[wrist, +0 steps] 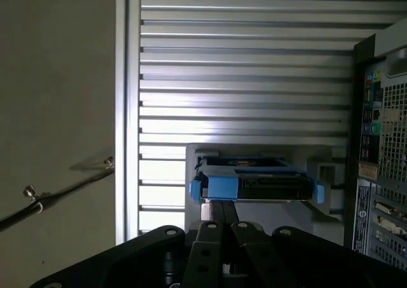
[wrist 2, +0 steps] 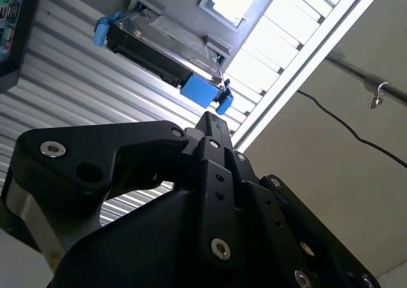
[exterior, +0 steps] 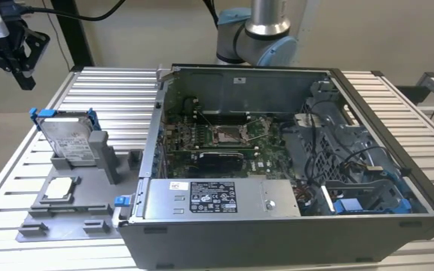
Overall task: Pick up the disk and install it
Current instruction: 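Pick up the disk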
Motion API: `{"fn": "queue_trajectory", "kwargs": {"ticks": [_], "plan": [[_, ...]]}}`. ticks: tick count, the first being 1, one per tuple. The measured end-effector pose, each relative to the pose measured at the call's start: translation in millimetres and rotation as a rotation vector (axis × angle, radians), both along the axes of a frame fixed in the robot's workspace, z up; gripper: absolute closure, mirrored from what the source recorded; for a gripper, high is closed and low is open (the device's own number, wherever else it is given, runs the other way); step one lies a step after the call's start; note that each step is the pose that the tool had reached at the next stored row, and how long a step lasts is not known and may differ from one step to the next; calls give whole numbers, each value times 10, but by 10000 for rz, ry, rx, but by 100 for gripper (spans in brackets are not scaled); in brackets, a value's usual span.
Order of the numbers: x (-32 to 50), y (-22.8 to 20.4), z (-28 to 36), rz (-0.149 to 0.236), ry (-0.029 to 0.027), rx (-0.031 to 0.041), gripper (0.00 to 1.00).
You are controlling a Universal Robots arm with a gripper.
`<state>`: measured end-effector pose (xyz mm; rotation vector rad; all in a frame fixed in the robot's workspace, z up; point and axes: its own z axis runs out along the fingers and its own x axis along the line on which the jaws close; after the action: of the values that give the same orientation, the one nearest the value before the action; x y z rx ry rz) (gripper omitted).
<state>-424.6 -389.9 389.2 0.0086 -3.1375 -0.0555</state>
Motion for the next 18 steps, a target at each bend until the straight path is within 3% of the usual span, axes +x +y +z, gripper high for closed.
{"fn": "queue_trajectory", "kwargs": {"ticks": [4, 7, 18], "plan": [[0, 0, 0, 18, 0, 5, 100], [0, 0, 0, 245, 1, 5, 100], [0, 0, 0, 2176, 1, -3, 100]]}}
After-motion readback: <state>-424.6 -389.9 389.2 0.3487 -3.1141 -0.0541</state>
